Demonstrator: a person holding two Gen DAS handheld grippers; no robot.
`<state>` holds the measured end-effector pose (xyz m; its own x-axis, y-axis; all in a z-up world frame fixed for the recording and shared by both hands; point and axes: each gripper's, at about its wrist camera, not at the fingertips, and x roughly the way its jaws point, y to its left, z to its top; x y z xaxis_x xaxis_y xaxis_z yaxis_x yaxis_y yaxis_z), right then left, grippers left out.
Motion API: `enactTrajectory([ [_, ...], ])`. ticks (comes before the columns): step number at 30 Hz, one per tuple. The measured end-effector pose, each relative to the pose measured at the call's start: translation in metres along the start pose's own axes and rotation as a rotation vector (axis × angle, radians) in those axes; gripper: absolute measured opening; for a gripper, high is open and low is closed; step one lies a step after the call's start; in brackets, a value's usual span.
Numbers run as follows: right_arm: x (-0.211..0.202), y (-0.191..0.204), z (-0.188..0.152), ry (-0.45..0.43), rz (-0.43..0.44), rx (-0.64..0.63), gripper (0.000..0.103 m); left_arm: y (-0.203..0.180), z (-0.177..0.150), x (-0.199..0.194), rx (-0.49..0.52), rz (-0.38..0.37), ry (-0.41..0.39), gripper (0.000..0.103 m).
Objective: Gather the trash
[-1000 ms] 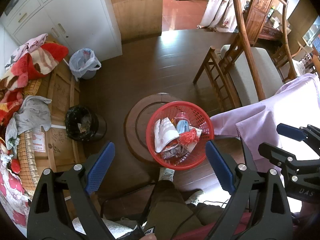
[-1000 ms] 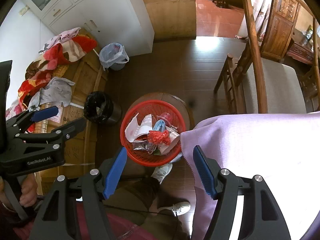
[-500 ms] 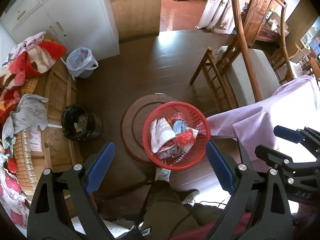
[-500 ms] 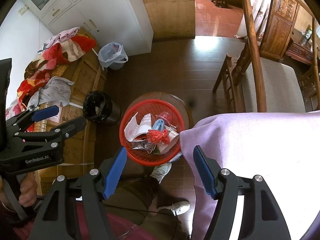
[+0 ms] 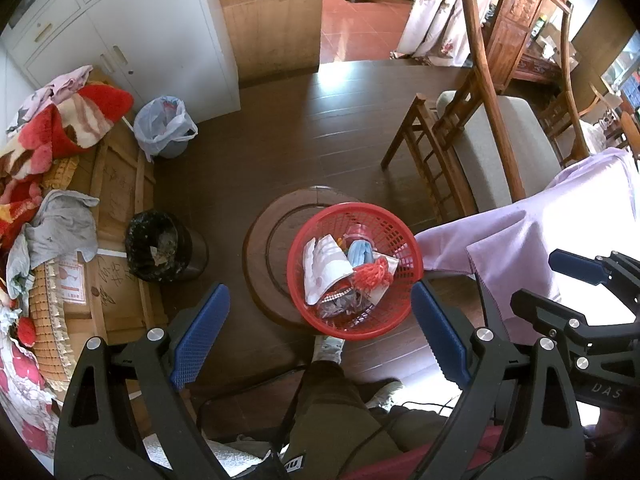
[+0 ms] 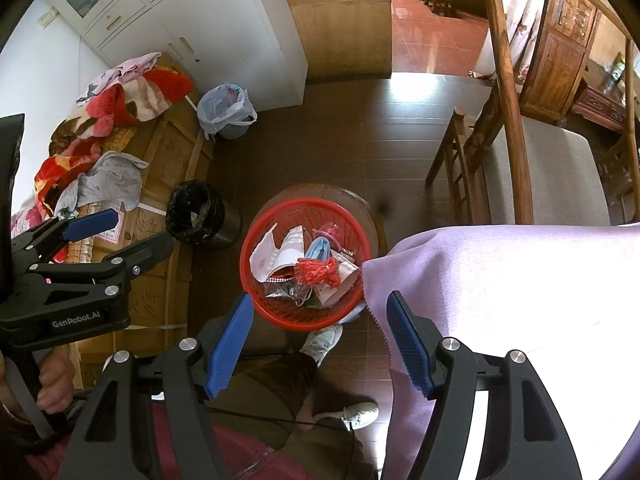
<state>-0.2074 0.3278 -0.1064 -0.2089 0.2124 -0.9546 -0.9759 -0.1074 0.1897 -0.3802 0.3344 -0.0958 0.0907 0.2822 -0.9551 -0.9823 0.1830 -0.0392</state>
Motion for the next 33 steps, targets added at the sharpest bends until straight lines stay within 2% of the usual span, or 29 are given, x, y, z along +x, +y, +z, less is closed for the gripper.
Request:
enactTrajectory([
  [33, -0.0002, 0.0008, -0.0013, 0.001, -0.003, -0.004, 0.068, -0.0038, -0.0013, 0.006, 0.016, 0.013, 0.021, 0.09],
])
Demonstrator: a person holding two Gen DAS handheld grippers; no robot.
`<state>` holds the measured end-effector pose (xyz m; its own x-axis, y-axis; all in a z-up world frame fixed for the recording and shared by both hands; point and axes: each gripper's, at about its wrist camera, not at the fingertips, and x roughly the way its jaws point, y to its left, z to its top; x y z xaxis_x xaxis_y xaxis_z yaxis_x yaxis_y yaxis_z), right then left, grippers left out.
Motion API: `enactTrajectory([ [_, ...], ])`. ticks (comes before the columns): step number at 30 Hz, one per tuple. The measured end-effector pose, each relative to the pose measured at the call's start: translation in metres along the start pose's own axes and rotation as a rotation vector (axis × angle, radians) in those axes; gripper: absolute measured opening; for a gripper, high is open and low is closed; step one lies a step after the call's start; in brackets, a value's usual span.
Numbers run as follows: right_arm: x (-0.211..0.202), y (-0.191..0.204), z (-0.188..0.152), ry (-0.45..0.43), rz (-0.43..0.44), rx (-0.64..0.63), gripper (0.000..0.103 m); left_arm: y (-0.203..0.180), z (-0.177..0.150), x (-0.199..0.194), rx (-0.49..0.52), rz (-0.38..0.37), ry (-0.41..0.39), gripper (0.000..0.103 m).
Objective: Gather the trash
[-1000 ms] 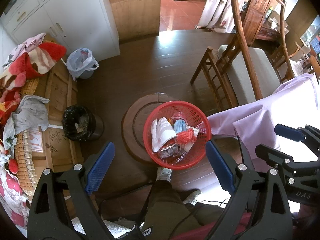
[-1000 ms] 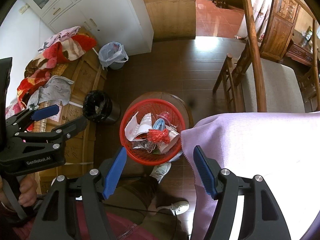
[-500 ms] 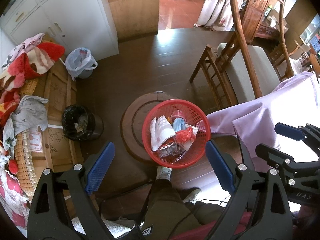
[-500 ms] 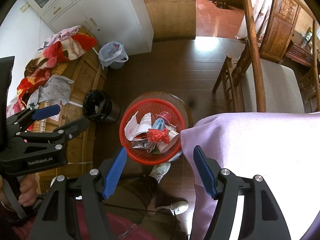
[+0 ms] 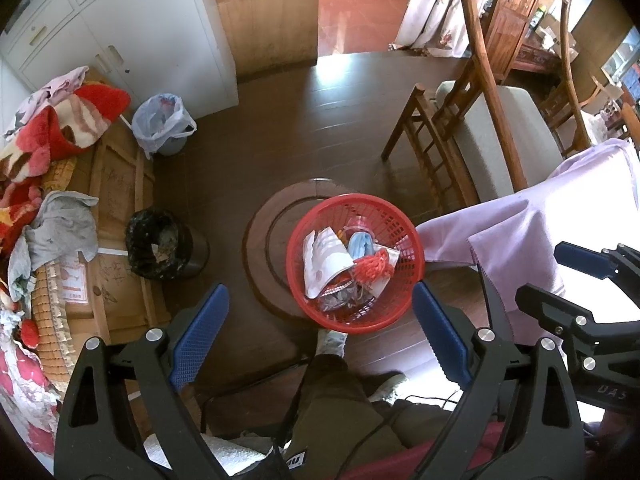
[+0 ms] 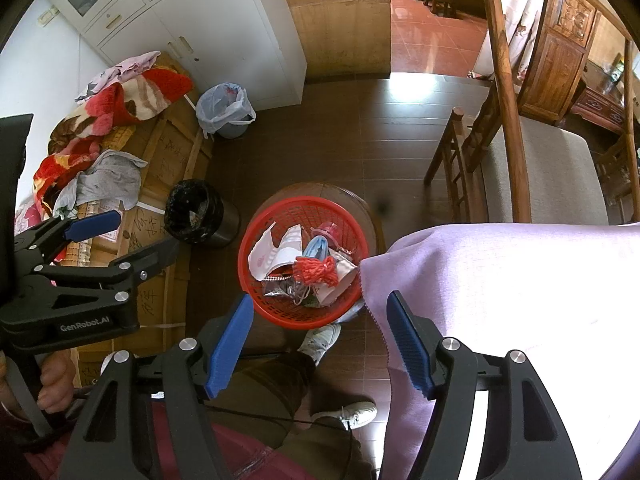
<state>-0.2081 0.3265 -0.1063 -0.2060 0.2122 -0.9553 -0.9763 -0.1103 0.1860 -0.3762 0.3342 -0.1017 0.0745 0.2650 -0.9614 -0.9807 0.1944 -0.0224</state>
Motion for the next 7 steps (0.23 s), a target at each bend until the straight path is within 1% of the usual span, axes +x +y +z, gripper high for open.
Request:
enactTrajectory([
  [2, 0.0, 0.0, -0.0001, 0.0, 0.0, 0.0, 0.068, 0.0007, -0.0008, 0.0004, -0.002, 0.01, 0.005, 0.09],
  [7, -0.0002, 0.0006, 0.0001, 0.0, -0.001, 0.0, 0.068, 0.0025, 0.0008, 0.0009, -0.002, 0.005, 0.005, 0.09],
])
